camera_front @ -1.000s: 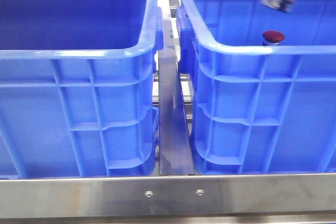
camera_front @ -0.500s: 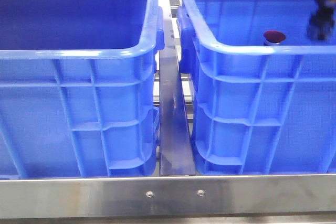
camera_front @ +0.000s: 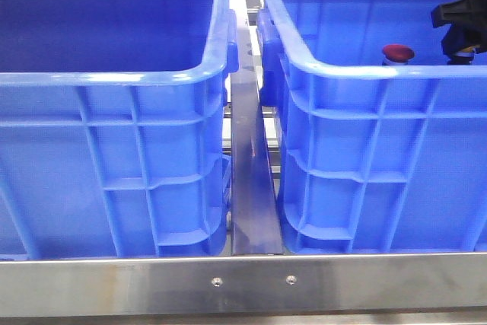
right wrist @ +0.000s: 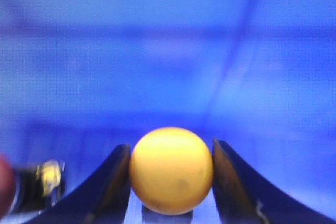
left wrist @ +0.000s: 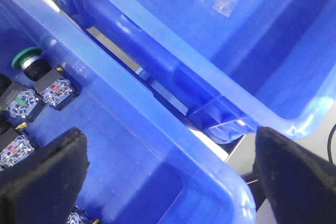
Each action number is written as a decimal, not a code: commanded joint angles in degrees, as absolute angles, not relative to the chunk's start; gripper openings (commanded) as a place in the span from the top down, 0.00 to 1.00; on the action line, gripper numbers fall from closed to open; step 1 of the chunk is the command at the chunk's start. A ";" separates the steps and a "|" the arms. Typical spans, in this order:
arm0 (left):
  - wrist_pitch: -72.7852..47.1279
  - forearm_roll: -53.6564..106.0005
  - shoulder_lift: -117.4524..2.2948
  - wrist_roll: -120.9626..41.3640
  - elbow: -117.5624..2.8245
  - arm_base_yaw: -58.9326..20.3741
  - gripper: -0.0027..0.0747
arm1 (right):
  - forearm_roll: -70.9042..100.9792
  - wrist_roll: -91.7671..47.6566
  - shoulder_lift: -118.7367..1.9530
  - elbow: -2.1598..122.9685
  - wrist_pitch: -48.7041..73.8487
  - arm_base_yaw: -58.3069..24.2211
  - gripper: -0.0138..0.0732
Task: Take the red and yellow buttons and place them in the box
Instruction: 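Carry the yellow button into the bin beside the red button, open right gripper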
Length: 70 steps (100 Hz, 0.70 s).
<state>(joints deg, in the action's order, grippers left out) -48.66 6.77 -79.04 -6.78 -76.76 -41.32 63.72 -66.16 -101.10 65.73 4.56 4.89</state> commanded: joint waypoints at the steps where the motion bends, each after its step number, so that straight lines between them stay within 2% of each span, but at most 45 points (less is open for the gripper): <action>1: -46.16 7.46 -77.10 -6.69 -78.77 -41.26 0.19 | 64.09 -66.95 -99.20 67.45 3.13 5.27 0.52; 16: -46.16 7.46 -77.10 -6.69 -78.77 -41.26 0.19 | 64.09 -66.95 -99.20 67.45 4.15 5.27 0.51; 33: -46.16 7.46 -77.10 -6.69 -78.77 -41.26 0.19 | 64.09 -66.95 -99.20 67.45 6.17 5.27 0.29; 40: -46.16 7.46 -77.10 -6.69 -78.77 -41.26 0.19 | 64.14 -66.95 -99.20 67.45 6.31 5.27 0.24; 70: -45.42 7.23 -76.75 -6.69 -78.77 -41.26 0.19 | 64.14 -66.95 -95.11 66.43 6.59 5.27 0.24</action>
<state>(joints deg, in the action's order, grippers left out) -48.76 6.77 -79.04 -6.78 -76.76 -41.32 63.75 -66.28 -100.29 65.75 7.08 4.89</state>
